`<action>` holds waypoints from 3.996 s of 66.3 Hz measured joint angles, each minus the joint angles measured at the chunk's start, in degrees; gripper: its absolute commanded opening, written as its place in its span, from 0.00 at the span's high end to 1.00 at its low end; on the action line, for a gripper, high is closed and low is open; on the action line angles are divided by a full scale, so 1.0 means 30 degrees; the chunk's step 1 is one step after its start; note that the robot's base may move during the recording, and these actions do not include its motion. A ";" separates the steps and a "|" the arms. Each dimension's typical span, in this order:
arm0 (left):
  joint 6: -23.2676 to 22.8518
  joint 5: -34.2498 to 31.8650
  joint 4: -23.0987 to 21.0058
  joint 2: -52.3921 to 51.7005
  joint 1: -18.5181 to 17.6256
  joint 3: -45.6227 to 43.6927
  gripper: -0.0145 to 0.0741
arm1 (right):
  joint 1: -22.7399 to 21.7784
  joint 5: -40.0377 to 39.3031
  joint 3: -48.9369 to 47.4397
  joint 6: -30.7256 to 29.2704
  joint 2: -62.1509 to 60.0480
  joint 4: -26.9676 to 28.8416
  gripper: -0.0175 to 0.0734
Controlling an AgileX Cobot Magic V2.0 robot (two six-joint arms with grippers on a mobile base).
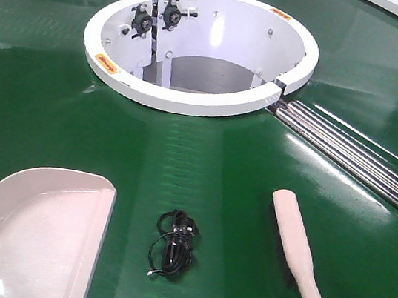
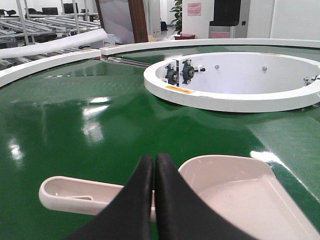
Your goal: Clean and inspect green conveyor with broom and dustpan
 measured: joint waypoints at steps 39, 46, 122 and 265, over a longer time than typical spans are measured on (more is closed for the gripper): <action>0.0000 0.0000 0.0000 0.0000 0.0000 0.0000 0.86 | 0.0000 0.0000 0.0000 0.0000 0.0000 0.0000 0.81; 0.0000 0.0000 0.0000 0.0000 0.0000 0.0000 0.86 | 0.0000 0.0000 0.0000 0.0000 0.0000 0.0000 0.81; -0.0526 -0.7047 -0.0880 0.0000 0.0000 -0.2135 0.86 | 0.0000 -0.2989 -0.4508 0.0290 0.1100 -0.0839 0.81; 0.2374 0.9096 -0.2766 1.4421 0.0000 -1.9041 0.19 | 0.7044 2.1069 -2.6700 0.3348 3.4089 -0.1487 0.12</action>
